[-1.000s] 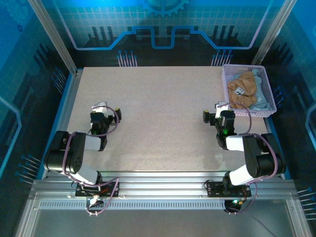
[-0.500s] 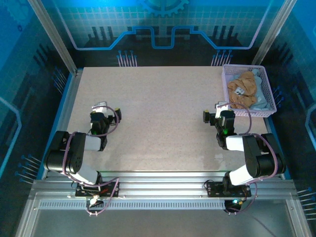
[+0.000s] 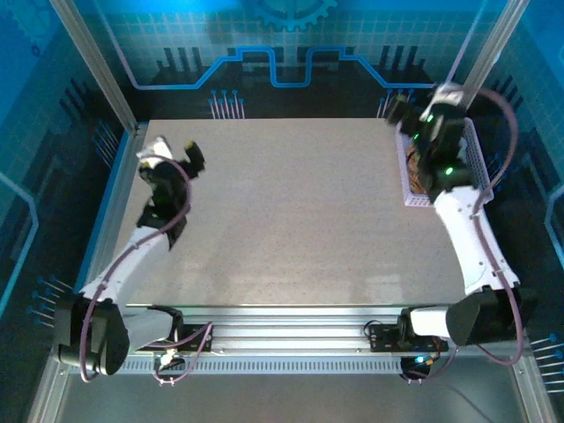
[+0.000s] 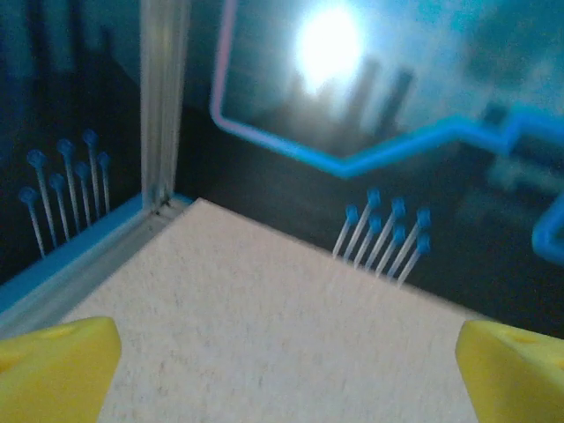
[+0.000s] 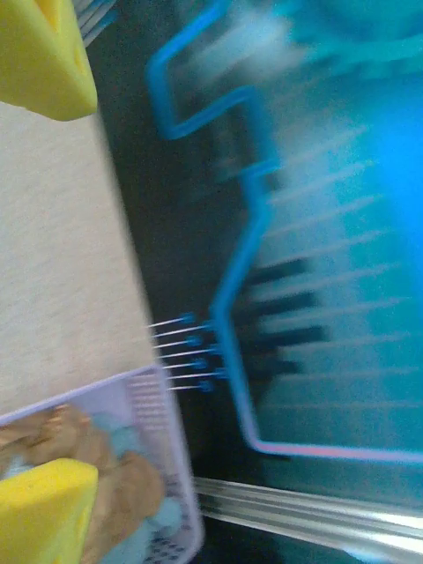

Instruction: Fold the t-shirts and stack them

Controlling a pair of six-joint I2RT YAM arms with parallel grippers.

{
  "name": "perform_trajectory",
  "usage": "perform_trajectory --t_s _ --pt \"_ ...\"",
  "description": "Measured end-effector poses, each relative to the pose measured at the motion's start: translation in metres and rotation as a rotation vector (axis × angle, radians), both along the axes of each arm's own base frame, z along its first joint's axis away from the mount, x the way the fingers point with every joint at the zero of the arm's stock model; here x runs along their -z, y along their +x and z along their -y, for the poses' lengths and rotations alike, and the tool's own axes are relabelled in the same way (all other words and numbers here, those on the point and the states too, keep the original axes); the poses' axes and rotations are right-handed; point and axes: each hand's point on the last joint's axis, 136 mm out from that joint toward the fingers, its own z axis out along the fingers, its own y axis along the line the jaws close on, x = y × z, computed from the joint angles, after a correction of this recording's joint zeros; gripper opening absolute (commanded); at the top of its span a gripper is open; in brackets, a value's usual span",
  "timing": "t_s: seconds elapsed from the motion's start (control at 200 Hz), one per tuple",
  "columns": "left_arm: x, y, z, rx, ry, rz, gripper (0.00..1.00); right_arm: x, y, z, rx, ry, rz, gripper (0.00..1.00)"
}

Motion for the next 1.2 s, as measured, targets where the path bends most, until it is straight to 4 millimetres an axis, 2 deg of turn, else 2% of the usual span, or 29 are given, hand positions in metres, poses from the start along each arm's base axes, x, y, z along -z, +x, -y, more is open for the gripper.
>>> perform_trajectory --t_s 0.05,0.085,0.115,0.17,0.21,0.225,0.29,0.34,0.4,0.495,0.61,0.725,0.8,0.885,0.93,1.015,1.12,1.201 --pt "-0.015 0.003 -0.014 -0.028 -0.095 0.017 0.99 -0.012 0.003 0.013 0.046 0.042 -0.019 0.97" --pt "-0.022 0.006 -0.021 -0.035 -0.150 0.016 0.99 -0.008 0.007 0.019 0.068 0.065 -0.054 0.96" --pt "-0.024 0.011 -0.023 -0.028 -0.194 0.005 0.99 0.001 0.011 0.024 0.081 0.083 -0.095 0.93" --pt "-0.022 0.029 -0.011 0.031 -0.267 -0.039 0.99 0.034 0.022 0.034 0.101 0.119 -0.199 0.88" --pt "-0.016 0.042 0.006 0.093 -0.310 -0.085 0.99 0.062 0.028 0.044 0.118 0.145 -0.275 0.86" --pt "-0.013 0.047 0.014 0.121 -0.323 -0.102 0.99 0.078 0.032 0.048 0.123 0.153 -0.318 0.85" --pt "0.008 0.064 0.057 0.261 -0.386 -0.197 0.99 0.132 0.043 0.066 0.148 0.201 -0.451 0.83" --pt "0.026 0.068 0.091 0.360 -0.425 -0.267 0.96 0.171 0.048 0.079 0.165 0.235 -0.541 0.83" --pt "0.048 0.063 0.131 0.473 -0.471 -0.358 0.93 0.208 0.050 0.089 0.173 0.269 -0.625 0.83" --pt "0.066 0.048 0.183 0.625 -0.520 -0.458 0.88 0.244 0.052 0.097 0.160 0.323 -0.695 0.82" --pt "0.067 0.030 0.220 0.748 -0.564 -0.497 0.82 0.270 0.062 0.102 0.143 0.371 -0.733 0.77" --pt "0.077 0.013 0.229 0.783 -0.604 -0.536 0.80 0.297 0.074 0.106 0.145 0.409 -0.769 0.73" --pt "0.081 0.004 0.228 0.782 -0.615 -0.549 0.79 0.317 0.072 0.104 0.159 0.442 -0.808 0.70" --pt "0.080 -0.004 0.225 0.780 -0.621 -0.552 0.77 0.330 0.071 0.104 0.184 0.474 -0.828 0.62" --pt "0.077 -0.007 0.225 0.780 -0.628 -0.548 0.75 0.334 0.071 0.104 0.191 0.483 -0.835 0.53" --pt "0.069 -0.010 0.224 0.786 -0.631 -0.530 0.71 0.336 0.070 0.105 0.215 0.510 -0.834 0.28" --pt "0.064 -0.011 0.224 0.788 -0.635 -0.519 0.67 0.337 0.069 0.108 0.245 0.512 -0.827 0.02" --pt "0.064 -0.011 0.224 0.788 -0.636 -0.519 0.65 0.333 0.067 0.108 0.269 0.488 -0.819 0.00"
